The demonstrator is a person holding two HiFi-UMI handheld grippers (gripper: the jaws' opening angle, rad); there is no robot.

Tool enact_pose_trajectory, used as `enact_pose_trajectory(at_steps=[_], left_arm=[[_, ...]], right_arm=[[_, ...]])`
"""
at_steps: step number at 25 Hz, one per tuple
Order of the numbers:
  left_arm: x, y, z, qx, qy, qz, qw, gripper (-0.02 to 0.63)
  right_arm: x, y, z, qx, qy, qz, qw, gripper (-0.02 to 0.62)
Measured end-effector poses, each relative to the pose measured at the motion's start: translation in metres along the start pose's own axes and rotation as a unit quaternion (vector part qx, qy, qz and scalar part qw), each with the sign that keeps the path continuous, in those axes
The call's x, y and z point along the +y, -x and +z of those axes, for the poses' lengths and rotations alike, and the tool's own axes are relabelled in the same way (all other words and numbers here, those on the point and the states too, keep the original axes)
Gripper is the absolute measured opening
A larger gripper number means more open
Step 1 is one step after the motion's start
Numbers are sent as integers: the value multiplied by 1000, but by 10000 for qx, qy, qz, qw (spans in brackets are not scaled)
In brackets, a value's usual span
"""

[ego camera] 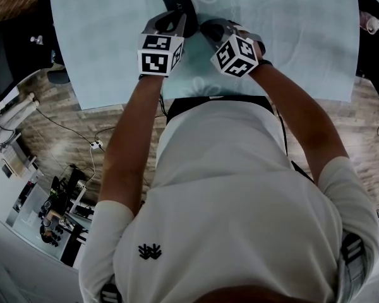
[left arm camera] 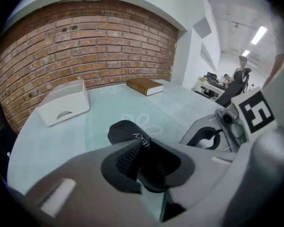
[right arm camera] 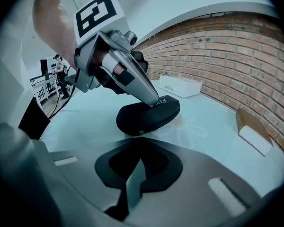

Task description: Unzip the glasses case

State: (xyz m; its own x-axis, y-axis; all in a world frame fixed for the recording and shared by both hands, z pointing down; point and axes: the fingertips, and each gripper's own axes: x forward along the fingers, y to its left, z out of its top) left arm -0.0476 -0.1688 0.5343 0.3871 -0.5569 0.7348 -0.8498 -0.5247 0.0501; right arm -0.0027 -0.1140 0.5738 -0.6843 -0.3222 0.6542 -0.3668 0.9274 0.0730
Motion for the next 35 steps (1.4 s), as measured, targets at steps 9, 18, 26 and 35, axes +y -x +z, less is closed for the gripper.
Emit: enact_pose_trajectory(at_steps=[9, 18, 26, 35], left_arm=[[2, -1, -2, 41, -207, 48, 9998, 71], [6, -1, -2, 70, -288, 25, 9996, 57], [6, -1, -1, 50, -271, -18, 9996, 57], [7, -1, -4, -9, -242, -74, 9997, 57]], right_arm=[[-8, 5, -1, -50, -242, 26, 9997, 0], [-36, 10, 9, -203, -644, -75, 9977, -2], [-9, 0, 1, -23, 140, 511, 9986, 51], [-1, -16, 2, 118, 408, 990, 9942, 74]])
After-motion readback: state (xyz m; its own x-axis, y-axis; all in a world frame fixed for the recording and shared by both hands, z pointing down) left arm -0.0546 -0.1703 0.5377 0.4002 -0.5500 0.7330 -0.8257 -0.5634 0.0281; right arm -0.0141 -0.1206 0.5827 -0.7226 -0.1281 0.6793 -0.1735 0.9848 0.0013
